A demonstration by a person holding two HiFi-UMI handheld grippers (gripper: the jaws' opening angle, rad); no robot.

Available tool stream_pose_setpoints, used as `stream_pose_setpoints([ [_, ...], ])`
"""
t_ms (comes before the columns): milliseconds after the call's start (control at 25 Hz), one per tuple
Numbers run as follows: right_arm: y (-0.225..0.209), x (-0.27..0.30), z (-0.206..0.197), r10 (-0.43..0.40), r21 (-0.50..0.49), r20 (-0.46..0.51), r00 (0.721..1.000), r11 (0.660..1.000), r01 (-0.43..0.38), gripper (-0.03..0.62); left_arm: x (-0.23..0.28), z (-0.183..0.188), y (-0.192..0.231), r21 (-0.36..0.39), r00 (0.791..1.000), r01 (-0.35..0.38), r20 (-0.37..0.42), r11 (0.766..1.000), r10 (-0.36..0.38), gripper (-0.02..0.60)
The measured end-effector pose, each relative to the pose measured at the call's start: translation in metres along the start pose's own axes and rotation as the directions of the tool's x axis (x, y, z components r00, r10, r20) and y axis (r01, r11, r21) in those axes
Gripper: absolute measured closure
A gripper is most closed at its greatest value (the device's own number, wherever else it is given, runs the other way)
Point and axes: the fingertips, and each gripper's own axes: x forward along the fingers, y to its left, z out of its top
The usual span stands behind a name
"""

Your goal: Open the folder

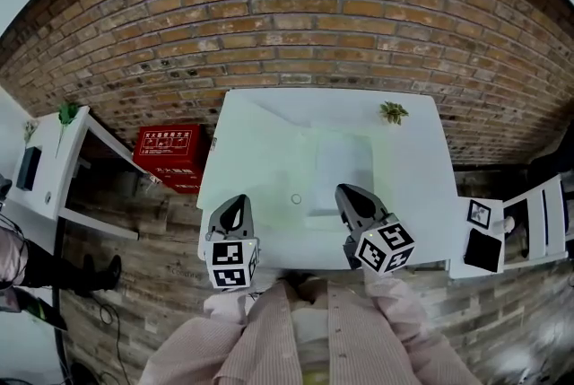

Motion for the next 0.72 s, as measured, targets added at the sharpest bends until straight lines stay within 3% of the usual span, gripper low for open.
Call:
stream_pose_setpoints([
  [360,-0.034,-0.027,0.026,-0.032,-0.002,0.101,0.994,0.999,0.032,0.589,0.005,0.037,-0.03,-0.048,0.981,0.053,0.188,0.997,-0.043,0.588],
  [720,-0.049,-0.044,0.044,-0.078,-0.022,0.149,0.986,0.996,0.082,0.589,0.003,0.051,-0.042,-0.043,0.968,0.054,0.246,0.998,-0.042,0.588],
])
